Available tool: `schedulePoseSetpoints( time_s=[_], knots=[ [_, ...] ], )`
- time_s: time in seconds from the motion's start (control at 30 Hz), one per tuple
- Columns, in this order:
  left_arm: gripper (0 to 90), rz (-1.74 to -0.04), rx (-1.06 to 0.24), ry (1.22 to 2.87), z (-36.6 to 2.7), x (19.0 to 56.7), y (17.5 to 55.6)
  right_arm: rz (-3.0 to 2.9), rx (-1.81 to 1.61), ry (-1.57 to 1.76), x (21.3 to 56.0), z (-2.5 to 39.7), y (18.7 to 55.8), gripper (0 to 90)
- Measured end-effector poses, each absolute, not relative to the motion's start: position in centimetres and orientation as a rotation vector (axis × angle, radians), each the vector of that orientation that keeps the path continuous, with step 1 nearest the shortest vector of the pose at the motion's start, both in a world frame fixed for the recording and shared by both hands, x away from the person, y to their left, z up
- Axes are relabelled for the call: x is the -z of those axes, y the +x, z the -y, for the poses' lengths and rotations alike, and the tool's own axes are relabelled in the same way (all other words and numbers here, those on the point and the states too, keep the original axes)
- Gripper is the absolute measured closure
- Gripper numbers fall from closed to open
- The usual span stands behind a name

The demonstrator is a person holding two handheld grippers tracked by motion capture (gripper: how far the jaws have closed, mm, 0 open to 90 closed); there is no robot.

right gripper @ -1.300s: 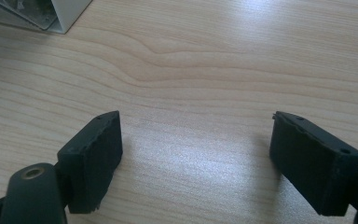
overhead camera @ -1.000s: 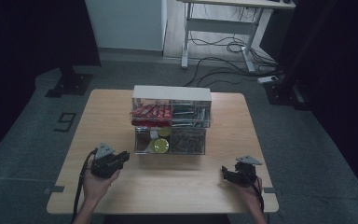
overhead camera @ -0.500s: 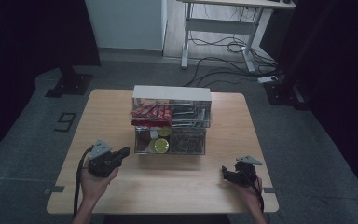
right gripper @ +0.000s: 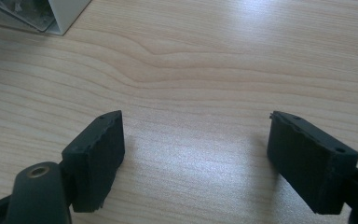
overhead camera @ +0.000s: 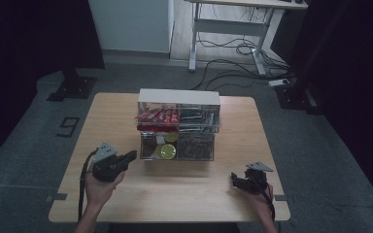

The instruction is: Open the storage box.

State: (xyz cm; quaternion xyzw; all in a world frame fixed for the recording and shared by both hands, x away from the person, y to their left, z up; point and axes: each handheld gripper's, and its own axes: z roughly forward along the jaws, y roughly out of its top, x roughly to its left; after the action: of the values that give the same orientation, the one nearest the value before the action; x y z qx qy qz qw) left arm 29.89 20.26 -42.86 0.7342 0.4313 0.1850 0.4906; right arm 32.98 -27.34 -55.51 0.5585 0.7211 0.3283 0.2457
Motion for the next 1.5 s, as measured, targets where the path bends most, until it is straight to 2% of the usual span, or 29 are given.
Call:
schedulePoseSetpoints(
  time_s=[1.5],
  knots=[
    [90.0,-0.954,-0.423,1.802,-16.9,38.3,32.3,-1.966,-0.896,1.525,55.5,27.4,33.0,19.3]
  ],
)
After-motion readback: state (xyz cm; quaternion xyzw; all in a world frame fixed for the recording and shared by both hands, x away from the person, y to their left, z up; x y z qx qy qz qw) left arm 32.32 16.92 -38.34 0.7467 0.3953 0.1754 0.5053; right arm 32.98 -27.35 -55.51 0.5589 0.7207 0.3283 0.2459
